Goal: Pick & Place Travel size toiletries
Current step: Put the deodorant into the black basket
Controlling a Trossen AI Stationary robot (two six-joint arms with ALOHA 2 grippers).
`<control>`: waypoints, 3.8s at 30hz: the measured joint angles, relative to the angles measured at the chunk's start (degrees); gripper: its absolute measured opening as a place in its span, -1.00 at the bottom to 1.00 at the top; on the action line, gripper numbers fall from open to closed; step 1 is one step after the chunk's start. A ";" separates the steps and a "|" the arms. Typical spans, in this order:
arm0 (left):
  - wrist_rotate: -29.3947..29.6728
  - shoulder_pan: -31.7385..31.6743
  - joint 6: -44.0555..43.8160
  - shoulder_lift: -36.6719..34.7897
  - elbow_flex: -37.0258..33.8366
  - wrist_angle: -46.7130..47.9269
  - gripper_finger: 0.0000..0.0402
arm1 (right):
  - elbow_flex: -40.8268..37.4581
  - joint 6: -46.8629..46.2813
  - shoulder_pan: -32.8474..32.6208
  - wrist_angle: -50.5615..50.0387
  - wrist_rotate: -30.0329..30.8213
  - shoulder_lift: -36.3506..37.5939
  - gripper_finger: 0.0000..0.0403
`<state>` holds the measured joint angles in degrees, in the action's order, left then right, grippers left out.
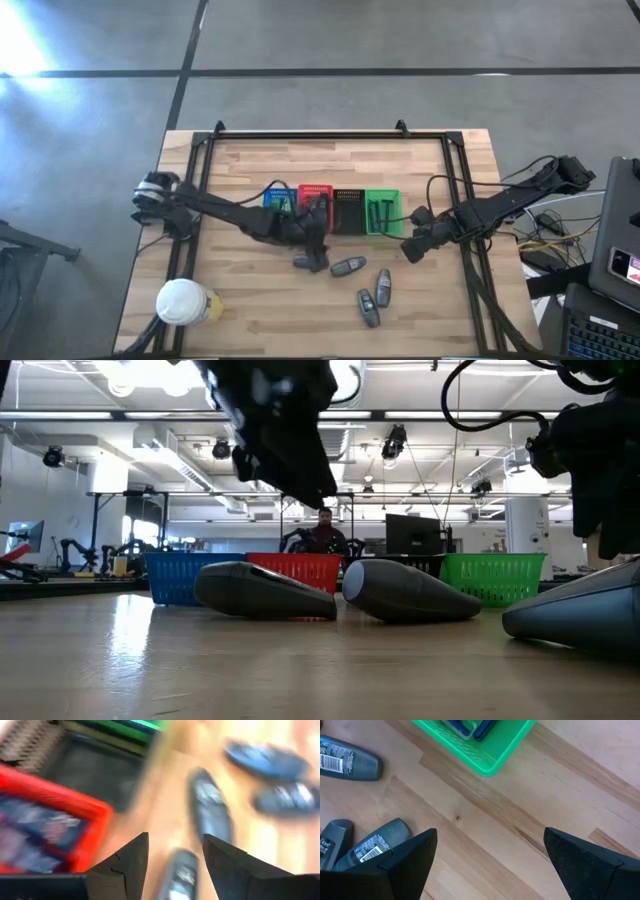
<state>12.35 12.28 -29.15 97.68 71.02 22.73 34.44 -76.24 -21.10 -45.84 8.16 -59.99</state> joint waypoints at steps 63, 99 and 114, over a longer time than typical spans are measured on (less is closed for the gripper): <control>-8.34 5.69 9.93 9.66 -0.97 5.66 0.44 | -0.17 -5.69 -0.02 4.66 -3.65 0.00 0.81; 8.49 4.43 20.23 -0.35 2.05 -8.20 0.03 | -0.20 2.33 5.49 39.59 -3.19 0.00 0.81; 6.37 -0.36 28.37 8.03 12.70 -7.75 0.03 | -0.20 2.86 7.28 42.39 -2.82 -0.09 0.81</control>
<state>18.71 11.92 -0.78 105.71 83.73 14.99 34.24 -73.39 -13.82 -3.45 5.35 -60.07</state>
